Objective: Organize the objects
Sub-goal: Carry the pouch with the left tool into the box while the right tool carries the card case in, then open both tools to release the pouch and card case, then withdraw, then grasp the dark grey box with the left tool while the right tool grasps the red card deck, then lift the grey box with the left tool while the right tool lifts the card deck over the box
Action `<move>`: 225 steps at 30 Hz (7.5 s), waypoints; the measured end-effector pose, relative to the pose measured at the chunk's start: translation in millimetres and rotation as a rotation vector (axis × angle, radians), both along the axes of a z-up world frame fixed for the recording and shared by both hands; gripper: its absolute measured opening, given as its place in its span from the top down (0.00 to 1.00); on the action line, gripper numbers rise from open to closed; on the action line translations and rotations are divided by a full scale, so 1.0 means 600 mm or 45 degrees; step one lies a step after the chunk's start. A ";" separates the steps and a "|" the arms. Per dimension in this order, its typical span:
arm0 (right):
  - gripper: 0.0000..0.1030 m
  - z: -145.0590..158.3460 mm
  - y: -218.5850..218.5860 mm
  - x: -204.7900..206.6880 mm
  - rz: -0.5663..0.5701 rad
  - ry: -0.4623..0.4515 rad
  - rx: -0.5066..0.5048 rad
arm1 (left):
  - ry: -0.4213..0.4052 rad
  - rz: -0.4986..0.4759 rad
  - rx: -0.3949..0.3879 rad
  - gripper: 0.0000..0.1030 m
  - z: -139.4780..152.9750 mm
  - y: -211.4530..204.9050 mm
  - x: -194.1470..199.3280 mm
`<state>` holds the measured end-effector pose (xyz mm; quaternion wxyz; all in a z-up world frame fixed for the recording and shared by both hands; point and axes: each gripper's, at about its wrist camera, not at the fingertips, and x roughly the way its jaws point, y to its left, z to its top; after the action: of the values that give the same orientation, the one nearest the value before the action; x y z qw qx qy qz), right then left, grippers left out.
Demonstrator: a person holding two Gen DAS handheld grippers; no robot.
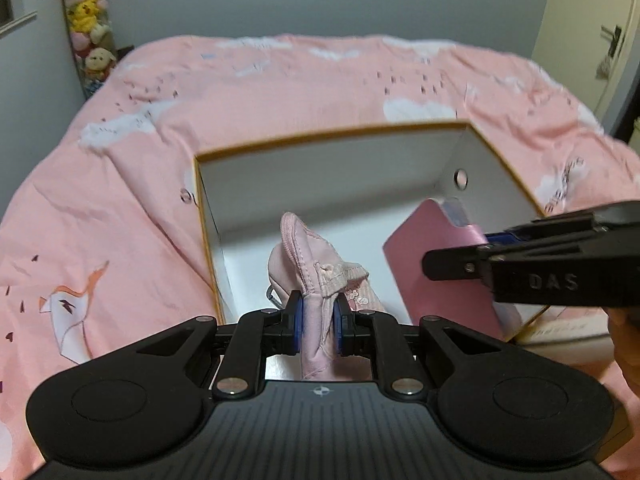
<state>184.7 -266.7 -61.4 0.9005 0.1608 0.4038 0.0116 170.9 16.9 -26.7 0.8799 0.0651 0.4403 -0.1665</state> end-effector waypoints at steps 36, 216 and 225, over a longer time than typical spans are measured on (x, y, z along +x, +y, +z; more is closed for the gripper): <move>0.68 -0.134 -0.050 0.085 0.076 0.388 0.297 | 0.097 -0.191 0.375 0.89 -0.044 -0.042 0.026; 0.40 -0.123 0.123 -0.090 0.229 0.212 -0.106 | 0.223 0.400 0.035 0.15 -0.070 0.038 -0.133; 0.40 -0.114 0.097 -0.087 0.203 0.252 0.026 | 0.234 0.303 0.084 0.15 -0.071 0.038 -0.143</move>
<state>132.5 -208.6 -129.8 0.8508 0.1378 0.5020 0.0713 85.2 39.6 -69.0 0.8467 0.0258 0.5289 -0.0516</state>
